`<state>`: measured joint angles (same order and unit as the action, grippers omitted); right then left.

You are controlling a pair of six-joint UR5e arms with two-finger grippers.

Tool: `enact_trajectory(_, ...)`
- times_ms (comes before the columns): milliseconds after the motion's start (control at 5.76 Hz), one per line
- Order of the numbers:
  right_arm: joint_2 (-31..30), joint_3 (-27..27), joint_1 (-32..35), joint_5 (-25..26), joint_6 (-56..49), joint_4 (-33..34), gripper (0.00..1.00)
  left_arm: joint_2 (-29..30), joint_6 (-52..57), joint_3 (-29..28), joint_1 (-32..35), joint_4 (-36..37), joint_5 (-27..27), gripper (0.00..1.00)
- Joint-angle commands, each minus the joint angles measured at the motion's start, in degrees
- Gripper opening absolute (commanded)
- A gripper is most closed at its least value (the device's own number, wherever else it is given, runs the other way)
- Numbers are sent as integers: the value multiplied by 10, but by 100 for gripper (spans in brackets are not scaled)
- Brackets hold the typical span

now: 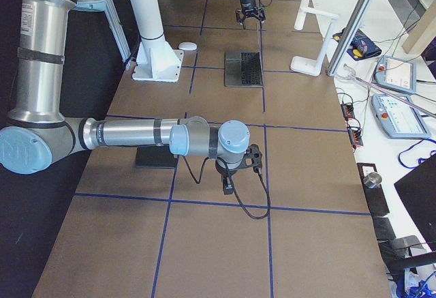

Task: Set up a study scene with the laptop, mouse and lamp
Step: 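Release the laptop with the left gripper while the right arm reaches the mouse pad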

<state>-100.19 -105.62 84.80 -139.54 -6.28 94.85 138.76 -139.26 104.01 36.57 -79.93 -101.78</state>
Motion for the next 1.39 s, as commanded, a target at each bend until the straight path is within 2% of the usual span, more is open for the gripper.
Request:
enact_trajectory(0,-32,-76,-69,1,136,-37,100,-68,54,102,-6,-1,-1,100)
enact_trajectory(347,-122,-77,-172,8,410,-338,100,-144,159,190,-46,-4,-1,100)
enact_trajectory(521,-145,-78,-235,31,540,-428,100,-169,194,203,-53,-5,0,100)
enact_trajectory(695,-176,-78,-297,73,619,-495,100,-189,228,205,-54,-5,0,100)
enact_trajectory(868,-195,-75,-384,146,728,-546,100,-190,230,205,-55,-4,0,100)
enact_trajectory(1042,-202,-71,-427,170,811,-563,99,-189,230,204,-58,-3,0,100)
enact_trajectory(1216,-212,-58,-464,201,830,-598,99,-190,230,204,-59,-4,0,100)
